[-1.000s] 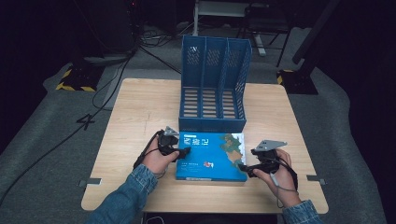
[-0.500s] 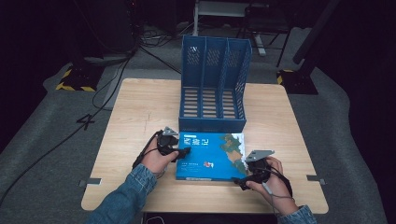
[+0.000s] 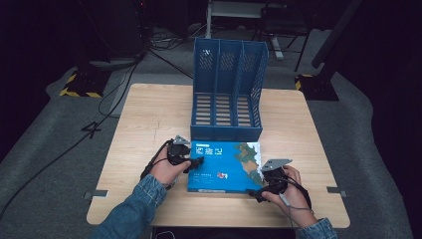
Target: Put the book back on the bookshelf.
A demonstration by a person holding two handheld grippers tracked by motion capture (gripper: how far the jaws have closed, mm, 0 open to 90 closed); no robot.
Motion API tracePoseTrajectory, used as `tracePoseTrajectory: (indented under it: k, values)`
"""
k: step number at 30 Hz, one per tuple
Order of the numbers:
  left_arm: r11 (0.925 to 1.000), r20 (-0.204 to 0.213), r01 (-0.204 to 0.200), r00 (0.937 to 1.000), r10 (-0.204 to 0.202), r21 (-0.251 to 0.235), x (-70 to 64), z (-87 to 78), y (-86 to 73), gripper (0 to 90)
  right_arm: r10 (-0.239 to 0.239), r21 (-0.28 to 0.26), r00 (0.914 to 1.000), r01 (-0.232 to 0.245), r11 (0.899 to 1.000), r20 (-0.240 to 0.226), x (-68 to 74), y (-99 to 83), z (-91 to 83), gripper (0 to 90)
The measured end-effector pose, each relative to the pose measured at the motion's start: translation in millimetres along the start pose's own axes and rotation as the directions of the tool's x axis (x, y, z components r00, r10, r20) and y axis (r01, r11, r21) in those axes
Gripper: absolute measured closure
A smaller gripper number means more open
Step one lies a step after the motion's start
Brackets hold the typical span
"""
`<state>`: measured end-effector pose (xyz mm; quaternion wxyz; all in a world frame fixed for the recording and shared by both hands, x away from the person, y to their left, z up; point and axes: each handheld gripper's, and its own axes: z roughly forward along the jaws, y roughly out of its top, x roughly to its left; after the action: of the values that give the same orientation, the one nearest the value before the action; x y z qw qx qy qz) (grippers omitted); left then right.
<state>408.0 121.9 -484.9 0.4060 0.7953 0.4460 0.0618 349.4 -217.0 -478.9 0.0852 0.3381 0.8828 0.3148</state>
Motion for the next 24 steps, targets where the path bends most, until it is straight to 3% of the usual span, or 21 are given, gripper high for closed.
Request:
tracePoseTrajectory:
  k: [2, 4, 8, 13, 16, 22, 24]
  values:
    - [0.9998, 0.011, -0.008, 0.9999, 0.008, -0.016, 1.4, 3.0, 0.4, 30.4, -0.031, 0.000, 0.9989, 0.031, 1.000, 0.037, -0.2, 1.6, -1.5, 2.9]
    - [0.9995, 0.016, -0.008, 0.9998, 0.008, -0.032, 1.9, 6.0, 1.0, 30.3, -0.033, -0.005, 0.9973, 0.033, 0.999, 0.065, -2.2, 1.6, -2.6, 2.9]
    - [0.9992, 0.019, -0.003, 0.9998, 0.003, -0.040, 3.0, 7.8, 1.9, 30.5, 0.013, -0.023, 0.9982, -0.011, 1.000, 0.059, -7.9, -2.2, -1.2, 0.4]
    - [0.9984, 0.020, 0.028, 0.9994, -0.027, -0.050, 4.8, 6.4, 1.4, 35.5, 0.013, -0.025, 0.9984, -0.012, 1.000, 0.056, -7.5, -1.8, -0.4, 0.3]
    - [0.9967, 0.028, 0.057, 0.9981, -0.055, -0.058, 8.3, 2.2, 2.0, 45.1, 0.026, -0.030, 0.9988, -0.025, 0.999, 0.042, -7.6, -2.1, 1.2, 0.3]
    - [0.9989, 0.033, -0.015, 0.9993, 0.017, -0.044, -1.4, -10.8, 3.4, 53.3, 0.026, -0.030, 0.9987, -0.025, 0.999, 0.043, -7.2, -2.0, 1.3, 0.4]
    - [0.9998, 0.066, -0.010, 0.9978, 0.011, -0.020, -4.6, -14.4, 2.2, 54.6, 0.025, -0.030, 0.9986, -0.024, 0.999, 0.048, -6.8, -2.0, 1.0, 0.6]
